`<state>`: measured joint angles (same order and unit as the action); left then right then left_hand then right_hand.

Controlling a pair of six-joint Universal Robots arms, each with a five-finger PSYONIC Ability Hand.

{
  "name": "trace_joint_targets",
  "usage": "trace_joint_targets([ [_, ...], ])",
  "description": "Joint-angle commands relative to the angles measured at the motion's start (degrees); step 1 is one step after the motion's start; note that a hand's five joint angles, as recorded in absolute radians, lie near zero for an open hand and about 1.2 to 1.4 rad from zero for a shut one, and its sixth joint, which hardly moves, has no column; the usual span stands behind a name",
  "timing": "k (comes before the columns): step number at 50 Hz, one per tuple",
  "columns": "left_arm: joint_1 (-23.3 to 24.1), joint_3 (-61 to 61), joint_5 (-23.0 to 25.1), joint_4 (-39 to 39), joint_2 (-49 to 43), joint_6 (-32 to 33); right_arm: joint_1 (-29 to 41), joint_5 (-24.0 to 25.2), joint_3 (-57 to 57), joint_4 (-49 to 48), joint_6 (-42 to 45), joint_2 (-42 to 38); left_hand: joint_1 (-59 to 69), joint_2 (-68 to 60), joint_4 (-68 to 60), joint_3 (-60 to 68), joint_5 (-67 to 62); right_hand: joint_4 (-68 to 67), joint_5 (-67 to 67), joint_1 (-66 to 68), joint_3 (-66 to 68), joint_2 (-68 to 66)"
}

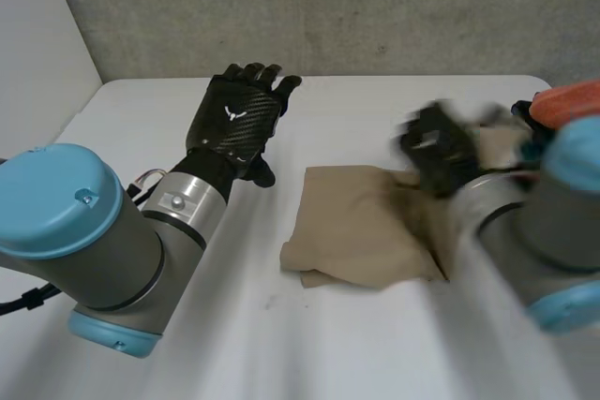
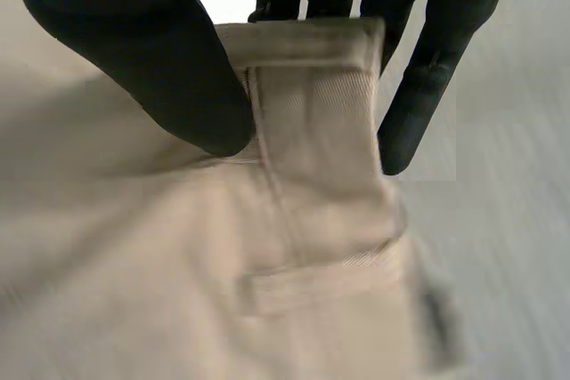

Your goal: Fold the laundry.

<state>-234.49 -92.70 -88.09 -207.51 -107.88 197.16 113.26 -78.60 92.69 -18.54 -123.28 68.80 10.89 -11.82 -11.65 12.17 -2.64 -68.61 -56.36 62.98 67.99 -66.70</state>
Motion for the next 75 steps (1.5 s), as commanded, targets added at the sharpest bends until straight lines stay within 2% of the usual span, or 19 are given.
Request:
trace_joint_targets([
  [1, 0.0, -0.2, -0.4, 0.0, 0.0, 0.0, 10.6, 16.8, 1.4, -2.2, 1.8, -8.9, -0.9, 1.8, 1.6, -2.2, 2.6, 23.8, 21.6, -18.2, -23.2, 21.9],
  [3, 0.0, 0.2, -0.5, 0.0, 0.4, 0.0, 10.6, 15.4, 0.7, -1.3, 2.5, -8.8, -0.9, 1.8, 1.6, -2.2, 2.6, 58.6, 56.4, -53.0, -58.0, 56.7],
  [7, 0.1, 1.5, -0.5, -0.1, 0.7, -0.8, 10.1, 11.5, -0.3, -0.8, -1.2, -6.8, -0.9, 1.8, 1.6, -2.2, 2.6, 58.6, 56.4, -53.0, -58.0, 56.7],
  [11, 0.3, 4.9, -0.6, 0.0, 0.6, -3.2, 6.2, 10.1, -0.4, -0.4, -17.3, 0.9, -0.9, 1.8, 1.6, -2.2, 2.6, 58.6, 56.4, -53.0, -58.0, 56.7],
  [12, 0.4, 5.8, -0.6, 0.2, 0.6, -3.7, 3.6, 9.7, -0.4, -0.4, -27.5, 4.2, -0.9, 1.8, 1.6, -2.2, 2.6, 58.6, 56.4, -53.0, -58.0, 56.7],
  [15, 0.4, 9.2, -0.5, 0.8, -0.1, -5.8, 0.8, 9.8, -1.0, 0.3, -40.2, 6.8, -0.9, 1.8, 1.6, -2.2, 2.6, 58.6, 56.4, -53.0, -58.0, 56.7],
  [16, 0.5, 10.2, -0.5, 1.1, -0.5, -6.3, -0.9, 9.8, -1.5, 1.0, -47.9, 7.7, -0.9, 1.8, 1.6, -2.2, 2.6, 58.6, 56.4, -53.0, -58.0, 56.7],
  [19, 2.4, 13.5, -0.4, 3.0, -3.3, -7.1, -5.1, 9.9, -3.0, 5.6, -54.3, 8.0, -0.9, 1.8, 1.6, -2.2, 2.6, 58.6, 56.4, -53.0, -58.0, 56.7],
  [26, 9.1, 24.0, -1.6, 13.4, -14.4, -7.2, -9.2, 10.0, -10.2, 17.7, -49.7, 2.0, -0.9, 1.8, 1.6, -2.2, 2.6, 58.6, 56.4, -53.0, -58.0, 56.7],
  [34, 10.5, 31.3, -7.8, 22.7, -25.4, -7.6, -9.4, 11.9, -20.6, 27.7, -47.3, -11.2, -0.9, 1.8, 1.6, -2.2, 2.6, 58.6, 56.4, -53.0, -58.0, 56.7],
  [41, 9.5, 32.9, -8.9, 31.1, -30.7, -7.0, -9.2, 14.8, -27.7, 35.8, -43.3, -22.4, -0.2, 1.1, 0.9, -1.5, 1.9, 58.6, 56.4, -53.0, -58.0, 56.7],
  [44, 8.6, 33.8, -8.6, 35.9, -31.5, -6.5, -9.2, 13.8, -29.3, 38.0, -38.0, -24.8, 0.3, 0.6, 0.4, -0.9, 1.4, 58.6, 56.4, -53.0, -58.0, 56.7],
  [49, 6.7, 34.2, -8.0, 39.4, -30.8, -6.4, -9.4, 7.4, -30.2, 39.2, -28.2, -23.5, 0.8, 0.1, -0.1, -0.4, 0.9, 58.6, 56.4, -53.0, -58.0, 56.7],
  [54, 6.4, 34.2, -7.1, 39.4, -26.2, -6.4, -8.9, 3.7, -28.4, 34.3, -26.9, -18.4, 0.8, 0.1, -0.1, -0.4, 0.9, 58.6, 56.4, -53.0, -58.0, 56.7],
  [59, 6.1, 33.2, -2.6, 37.1, -17.1, -7.0, -7.5, 4.5, -21.5, 26.6, -26.6, -9.5, -0.7, 1.6, 1.4, -2.0, 2.4, 58.6, 56.4, -53.0, -58.0, 56.7],
  [60, 6.0, 32.9, -1.9, 36.3, -16.1, -7.0, -6.7, 4.7, -17.9, 23.8, -26.1, -5.2, -0.7, 1.6, 1.4, -2.0, 2.4, 58.6, 56.4, -53.0, -58.0, 56.7],
  [66, 5.6, 29.2, 3.5, 30.2, -9.5, -7.0, -3.0, 4.7, -3.1, 13.5, -22.9, 3.7, -0.7, 1.6, 1.4, -2.0, 2.4, 58.6, 56.4, -53.0, -58.0, 56.7],
  [69, 5.4, 27.8, 9.1, 29.1, -5.9, -7.1, -0.5, 4.9, 4.1, 10.4, -22.1, 4.9, -0.7, 1.6, 1.4, -2.0, 2.4, 58.6, 56.4, -53.0, -58.0, 56.7],
  [75, 3.0, 25.6, 23.7, 30.0, -2.3, -7.0, 2.4, 4.7, 14.0, 6.6, -22.7, 4.6, -0.7, 1.6, 1.4, -2.0, 2.4, 58.6, 56.4, -53.0, -58.0, 56.7],
])
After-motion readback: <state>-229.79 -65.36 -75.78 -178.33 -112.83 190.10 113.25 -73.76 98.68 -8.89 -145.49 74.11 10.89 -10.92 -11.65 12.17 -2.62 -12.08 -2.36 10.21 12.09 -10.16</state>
